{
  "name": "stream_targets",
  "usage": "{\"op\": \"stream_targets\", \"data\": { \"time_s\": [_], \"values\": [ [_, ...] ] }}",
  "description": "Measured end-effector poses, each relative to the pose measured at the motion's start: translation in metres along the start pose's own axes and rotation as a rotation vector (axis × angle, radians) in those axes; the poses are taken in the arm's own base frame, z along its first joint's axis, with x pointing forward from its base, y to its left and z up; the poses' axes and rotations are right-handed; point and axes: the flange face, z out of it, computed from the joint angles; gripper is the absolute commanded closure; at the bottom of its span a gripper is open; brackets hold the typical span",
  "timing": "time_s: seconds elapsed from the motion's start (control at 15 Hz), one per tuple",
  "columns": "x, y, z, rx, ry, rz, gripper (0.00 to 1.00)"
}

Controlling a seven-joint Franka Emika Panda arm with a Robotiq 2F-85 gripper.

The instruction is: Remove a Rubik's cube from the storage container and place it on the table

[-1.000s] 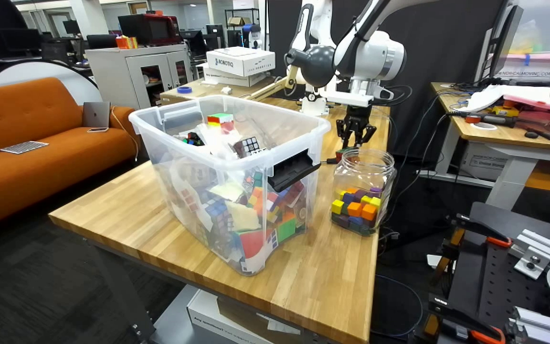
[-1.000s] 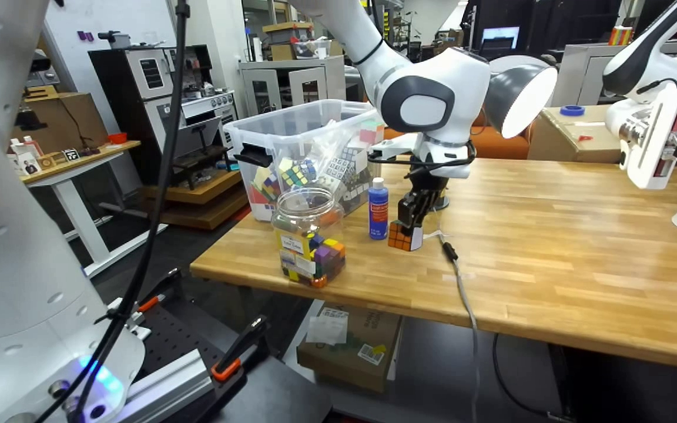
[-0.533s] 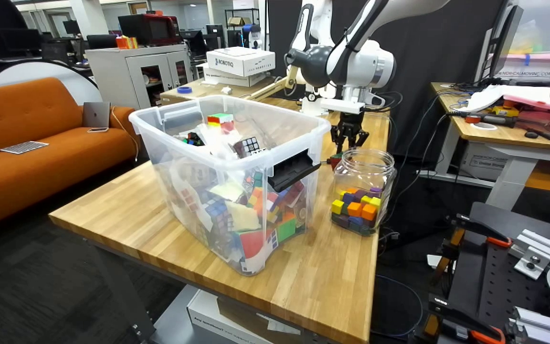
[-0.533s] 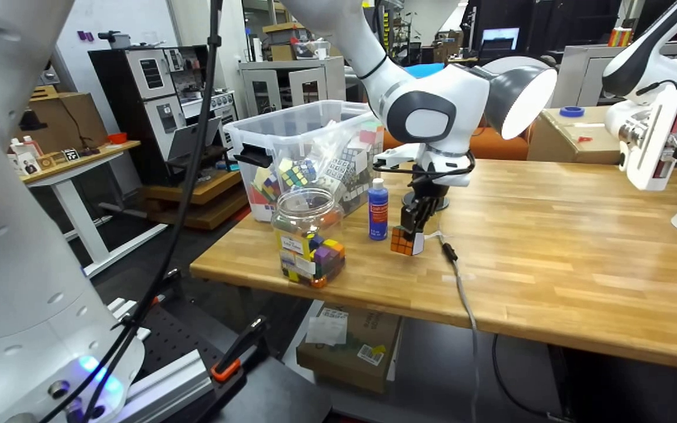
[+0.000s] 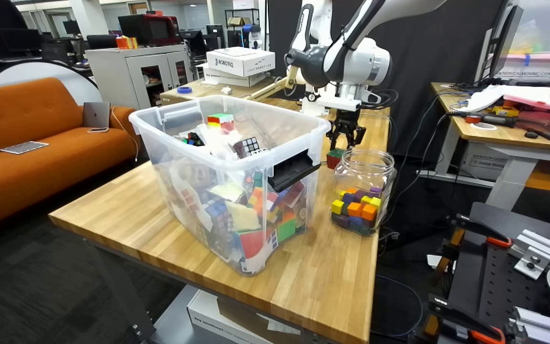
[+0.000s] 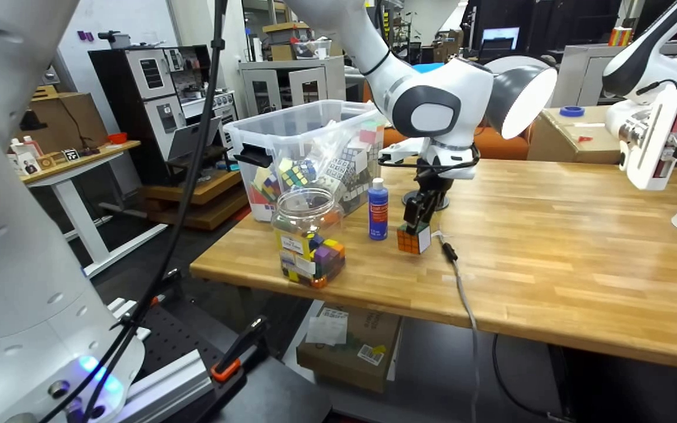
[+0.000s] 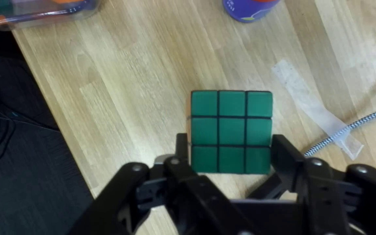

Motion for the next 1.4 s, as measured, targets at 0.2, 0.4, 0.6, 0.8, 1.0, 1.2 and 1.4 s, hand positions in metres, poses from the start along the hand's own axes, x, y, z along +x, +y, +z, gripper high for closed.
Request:
{"op": "stream_targets", "data": {
  "time_s": [0.2,0.4,0.6,0.8,1.0,1.2,1.4],
  "values": [
    [-0.008,-0.013,-0.021,0.039,0.005,-0.025,0.0],
    [-0.017,-0.019,-0.036,0.059,0.002,-0.047,0.0],
    [-0.024,-0.02,-0.053,0.074,-0.001,-0.074,0.0],
    [-0.048,-0.014,-0.1,0.105,-0.021,-0.113,0.0],
    [-0.091,0.011,-0.161,0.153,-0.049,-0.16,0.0],
    [-0.13,0.052,-0.214,0.172,-0.051,-0.219,0.0],
    [-0.152,0.093,-0.249,0.152,-0.06,-0.277,0.0]
  ]
}}
